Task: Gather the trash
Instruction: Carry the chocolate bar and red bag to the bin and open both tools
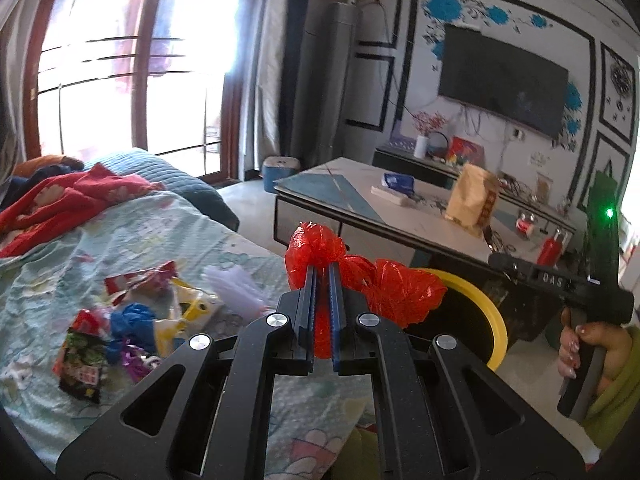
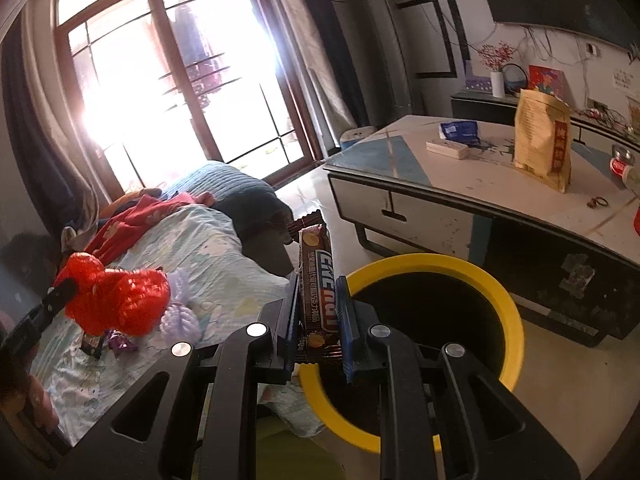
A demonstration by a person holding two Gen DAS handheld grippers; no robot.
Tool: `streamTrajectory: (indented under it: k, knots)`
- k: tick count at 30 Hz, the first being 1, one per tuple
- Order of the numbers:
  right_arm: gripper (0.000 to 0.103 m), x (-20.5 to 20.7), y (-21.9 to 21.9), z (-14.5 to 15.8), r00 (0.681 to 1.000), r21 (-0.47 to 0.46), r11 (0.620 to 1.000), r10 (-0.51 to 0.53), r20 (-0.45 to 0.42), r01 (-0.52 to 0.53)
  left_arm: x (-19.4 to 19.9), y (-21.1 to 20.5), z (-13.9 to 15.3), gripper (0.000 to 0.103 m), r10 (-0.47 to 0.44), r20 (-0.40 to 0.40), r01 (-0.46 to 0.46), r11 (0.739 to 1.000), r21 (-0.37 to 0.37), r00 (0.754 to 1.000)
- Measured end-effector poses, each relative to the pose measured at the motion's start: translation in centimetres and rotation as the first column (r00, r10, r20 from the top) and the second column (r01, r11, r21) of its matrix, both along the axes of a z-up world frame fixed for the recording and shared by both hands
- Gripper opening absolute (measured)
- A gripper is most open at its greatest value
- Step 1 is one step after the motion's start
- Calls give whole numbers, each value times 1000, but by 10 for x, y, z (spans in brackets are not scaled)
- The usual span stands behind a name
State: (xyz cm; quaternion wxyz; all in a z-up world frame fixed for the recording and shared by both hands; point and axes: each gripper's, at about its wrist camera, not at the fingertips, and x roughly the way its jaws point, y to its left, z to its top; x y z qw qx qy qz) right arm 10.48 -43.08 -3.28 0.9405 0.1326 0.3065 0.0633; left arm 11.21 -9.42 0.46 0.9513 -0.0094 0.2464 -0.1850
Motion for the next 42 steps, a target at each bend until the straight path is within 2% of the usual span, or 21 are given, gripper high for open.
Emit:
streamTrajectory:
  k: [13,22,28,34,42]
  knots:
    - [17,1,-49,-16,994,35,994,-105,-36,106,8,-56,-23,2,-113,-49,117,990,79,992]
    - [17,2,-76,-30,986,53,987,-148,-80,153,17,-111,-48,2,-227,-99,240,958,158,969]
    - [17,6,-88,-45,983,86,986,-135,-128,146,24,-137,-68,2,-262,-142,287,936,201,954]
    - [17,11,-90,-52,984,124,985,-101,-144,119,42,-156,-84,2,-277,-204,316,929,193,939]
    - [23,16,-87,-63,983,155,985,-45,-178,74,58,-172,-106,3,-299,-290,354,921,162,909]
